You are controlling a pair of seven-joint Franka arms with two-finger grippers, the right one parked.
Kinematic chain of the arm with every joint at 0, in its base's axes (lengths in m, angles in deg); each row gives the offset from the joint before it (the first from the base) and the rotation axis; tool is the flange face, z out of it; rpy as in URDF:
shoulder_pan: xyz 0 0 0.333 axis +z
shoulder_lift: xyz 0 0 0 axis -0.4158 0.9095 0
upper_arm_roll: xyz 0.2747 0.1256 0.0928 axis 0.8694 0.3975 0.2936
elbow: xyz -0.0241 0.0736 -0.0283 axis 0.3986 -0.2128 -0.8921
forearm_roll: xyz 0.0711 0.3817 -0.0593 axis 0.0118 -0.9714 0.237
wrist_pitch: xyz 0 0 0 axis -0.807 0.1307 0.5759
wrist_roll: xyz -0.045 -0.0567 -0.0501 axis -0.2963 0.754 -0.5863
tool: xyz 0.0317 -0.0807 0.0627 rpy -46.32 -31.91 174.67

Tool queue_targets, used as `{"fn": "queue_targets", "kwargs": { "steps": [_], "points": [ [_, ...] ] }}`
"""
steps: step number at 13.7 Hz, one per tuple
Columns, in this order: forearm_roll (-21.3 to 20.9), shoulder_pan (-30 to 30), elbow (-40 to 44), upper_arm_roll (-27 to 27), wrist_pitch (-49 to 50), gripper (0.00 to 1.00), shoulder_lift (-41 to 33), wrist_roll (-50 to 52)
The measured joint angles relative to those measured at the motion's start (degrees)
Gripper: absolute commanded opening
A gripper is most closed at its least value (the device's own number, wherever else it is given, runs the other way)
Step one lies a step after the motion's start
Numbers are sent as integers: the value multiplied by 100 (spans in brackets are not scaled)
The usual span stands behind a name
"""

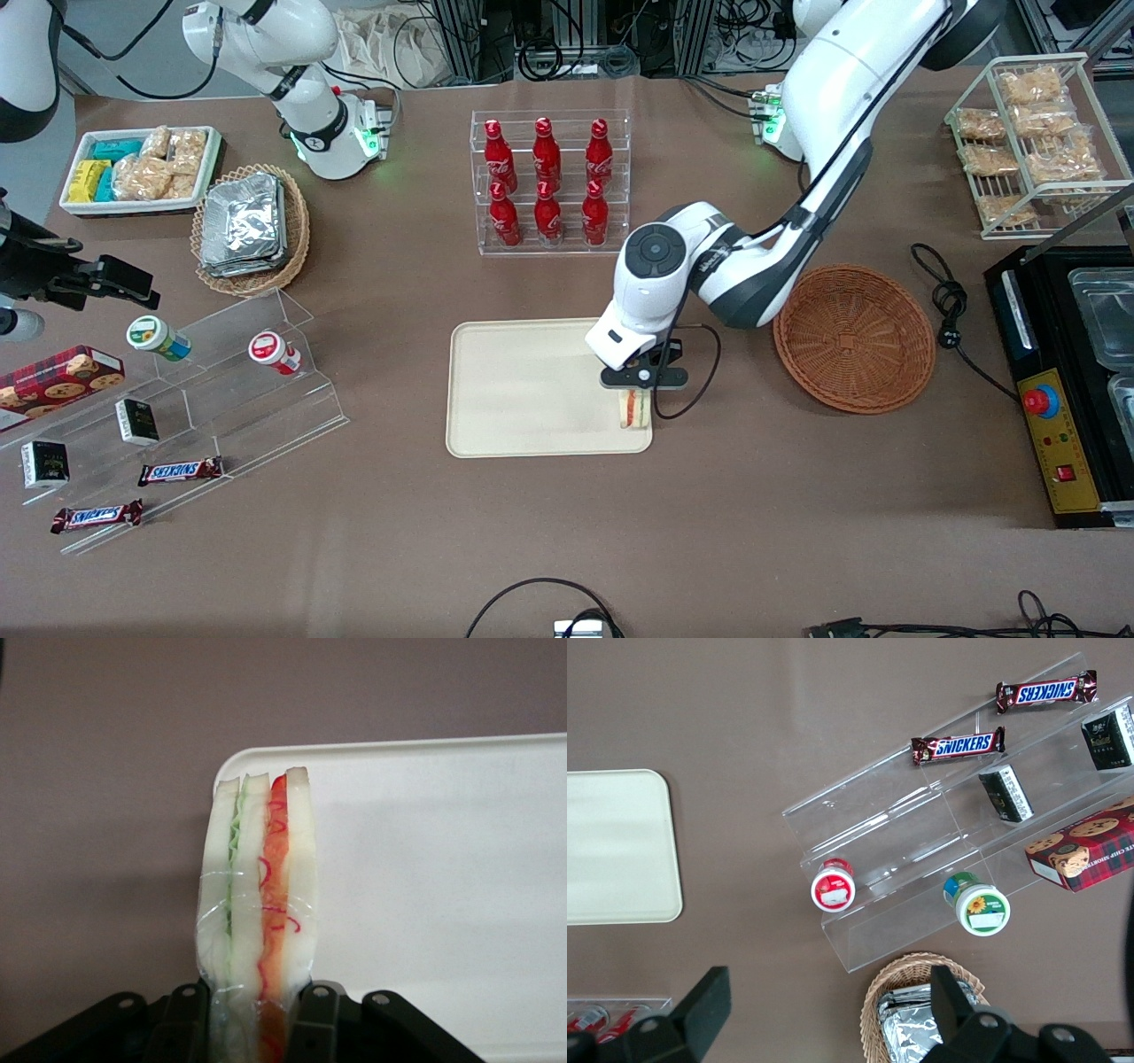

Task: Place sandwich from basket to tray
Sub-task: 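Lower the sandwich onto the tray and open the left gripper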

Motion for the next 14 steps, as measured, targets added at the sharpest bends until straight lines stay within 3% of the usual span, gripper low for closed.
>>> {"fn": "queue_targets", "kwargs": {
  "steps": [9,11,12,14],
  "points": [
    [-567,-370,485,3,-1,34,788,590],
    [-572,-385,511,4,-1,46,829,596],
    [-573,-385,511,7,-1,58,832,596],
    [-575,-385,512,10,0,96,844,596]
  ]
}}
